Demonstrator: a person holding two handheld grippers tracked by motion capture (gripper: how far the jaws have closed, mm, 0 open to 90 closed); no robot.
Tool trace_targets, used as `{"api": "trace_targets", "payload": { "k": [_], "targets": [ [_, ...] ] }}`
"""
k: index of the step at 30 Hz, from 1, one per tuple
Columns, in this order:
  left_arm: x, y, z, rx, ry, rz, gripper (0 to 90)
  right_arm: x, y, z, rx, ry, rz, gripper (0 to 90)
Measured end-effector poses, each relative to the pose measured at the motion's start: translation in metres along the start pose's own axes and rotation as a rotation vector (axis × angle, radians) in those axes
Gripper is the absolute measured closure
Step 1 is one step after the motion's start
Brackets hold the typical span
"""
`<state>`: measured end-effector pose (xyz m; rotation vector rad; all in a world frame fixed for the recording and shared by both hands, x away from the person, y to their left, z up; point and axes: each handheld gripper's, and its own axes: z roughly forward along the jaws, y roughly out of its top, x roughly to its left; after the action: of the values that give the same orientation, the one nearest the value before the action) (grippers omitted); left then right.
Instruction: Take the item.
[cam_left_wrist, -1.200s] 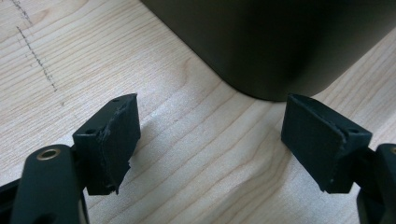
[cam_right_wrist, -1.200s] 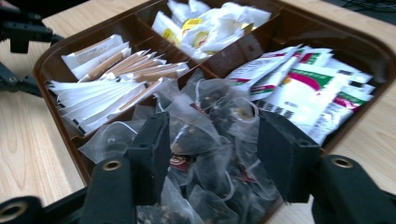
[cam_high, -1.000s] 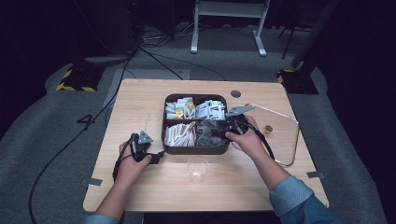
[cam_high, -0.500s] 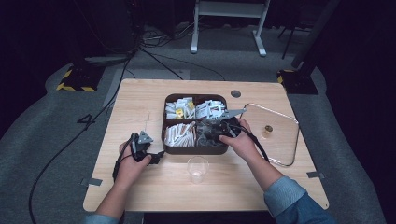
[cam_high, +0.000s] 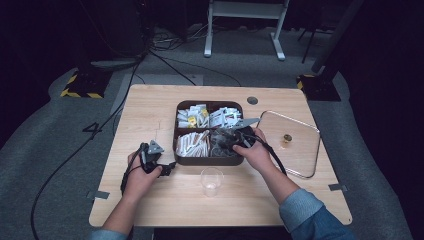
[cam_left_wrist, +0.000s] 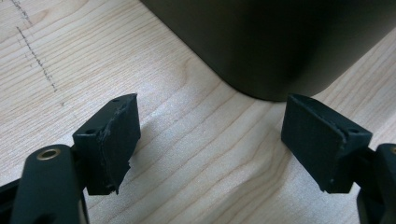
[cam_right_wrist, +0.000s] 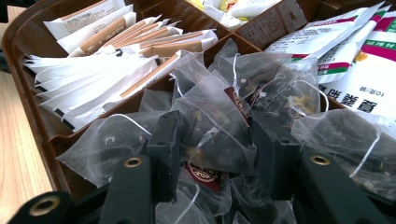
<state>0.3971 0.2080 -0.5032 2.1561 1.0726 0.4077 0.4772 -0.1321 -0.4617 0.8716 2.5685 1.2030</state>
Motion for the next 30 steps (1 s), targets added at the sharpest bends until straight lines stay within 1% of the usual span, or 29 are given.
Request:
{"api": "trace_targets", "payload": {
  "k": [2, 5, 10, 12, 16, 22, 24, 30],
  "targets": [
    [-0.0003, -0.0001, 0.0000, 0.000, -0.001, -0.005, 20.3, -0.0002, 0.0001, -0.0008, -0.005, 0.003, -0.008, 60.3],
    [0.0000, 0.0000, 0.0000, 0.000, -0.001, -0.001, 20.3, -0.0005, 0.0007, -0.0022, -0.017, 0.003, -0.015, 67.8],
    [0.0000, 0.0000, 0.0000, 0.000, -0.001, -0.001, 20.2, -0.0019, 0.0004, -0.0028, -0.018, 0.006, -0.011, 71.5],
    [-0.0001, 0.0000, -0.0001, 0.001, -0.001, -0.002, 20.2, -0.0020, 0.0003, -0.0031, -0.016, -0.002, -0.017, 76.2],
    [0.0000, 0.0000, 0.0000, 0.000, -0.001, -0.001, 20.3, -0.0031, -0.0002, -0.0033, -0.016, -0.003, -0.009, 77.4],
    [0.0000, 0.0000, 0.0000, 0.000, -0.001, -0.001, 20.3, -0.0016, 0.0002, -0.0038, -0.020, -0.015, -0.015, 80.4],
    [-0.0001, 0.0000, 0.0000, 0.000, -0.001, -0.002, 20.3, -0.0008, 0.0002, -0.0041, -0.030, -0.020, -0.016, 82.8],
    [0.0000, 0.0000, 0.0000, 0.000, 0.000, -0.001, 20.3, -0.0004, 0.0004, -0.0049, -0.038, -0.020, -0.010, 83.9]
  ]
}}
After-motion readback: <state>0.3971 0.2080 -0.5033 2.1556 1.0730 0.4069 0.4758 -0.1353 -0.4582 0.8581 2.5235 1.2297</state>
